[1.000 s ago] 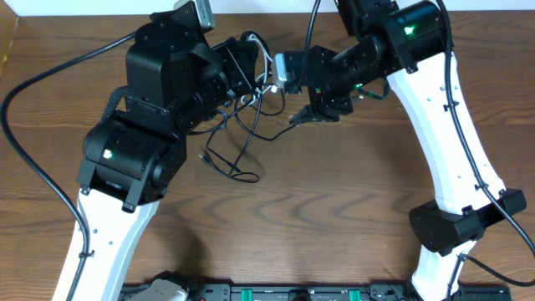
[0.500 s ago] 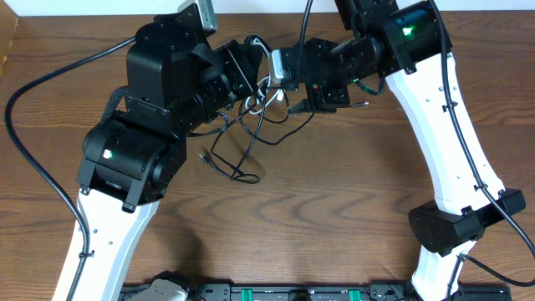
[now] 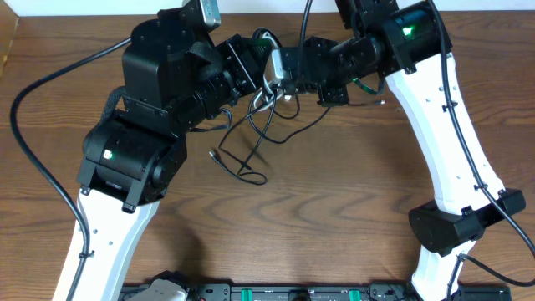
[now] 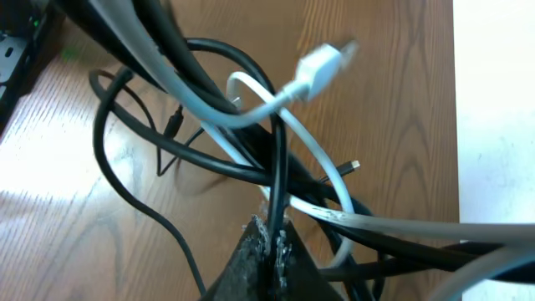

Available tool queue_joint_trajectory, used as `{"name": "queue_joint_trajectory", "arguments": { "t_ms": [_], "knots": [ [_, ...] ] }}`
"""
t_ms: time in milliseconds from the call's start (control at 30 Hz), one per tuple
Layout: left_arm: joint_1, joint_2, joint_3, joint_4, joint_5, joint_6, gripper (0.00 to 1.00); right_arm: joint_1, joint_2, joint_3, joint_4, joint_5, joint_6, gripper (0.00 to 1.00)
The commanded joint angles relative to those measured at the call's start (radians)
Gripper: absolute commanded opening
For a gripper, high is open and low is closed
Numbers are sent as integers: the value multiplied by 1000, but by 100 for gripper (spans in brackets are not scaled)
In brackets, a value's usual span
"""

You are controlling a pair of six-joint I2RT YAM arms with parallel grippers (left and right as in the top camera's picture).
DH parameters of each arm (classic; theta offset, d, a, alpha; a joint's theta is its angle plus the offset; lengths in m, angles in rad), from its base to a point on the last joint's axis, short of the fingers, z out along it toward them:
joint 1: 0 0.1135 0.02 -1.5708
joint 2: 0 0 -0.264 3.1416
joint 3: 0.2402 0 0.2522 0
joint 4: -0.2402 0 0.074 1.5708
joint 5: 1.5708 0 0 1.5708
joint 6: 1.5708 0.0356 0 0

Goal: Untangle cables

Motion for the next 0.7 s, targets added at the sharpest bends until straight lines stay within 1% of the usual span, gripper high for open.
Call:
{"name": "queue_joint_trajectory", "arguments": {
  "t_ms": [0,100,233,333,433,500,667],
  "knots": [
    [-2,-14,32,9,11,32,7,5,-7,-6,-6,-21,6,1],
    [0,-14,32,-23,-46,63,7,3,-8,-6,-5,9,18,1],
    [29,-14,32,-59,-100,116,8,-8,-9,-6,-6,113,68,1],
    [97,-14,32,-63,-86,115,8,-22,-13,-6,-8,156,101,1],
    [166,-14,32,-66,-50,116,8,-36,-28,-6,-10,159,100,1],
    [238,-14,32,-83,-24,155,8,-74,-57,-6,-5,158,100,1],
    [286,-14,32,-103,-25,214,7,-154,-101,-6,-7,159,126,1]
  ]
}}
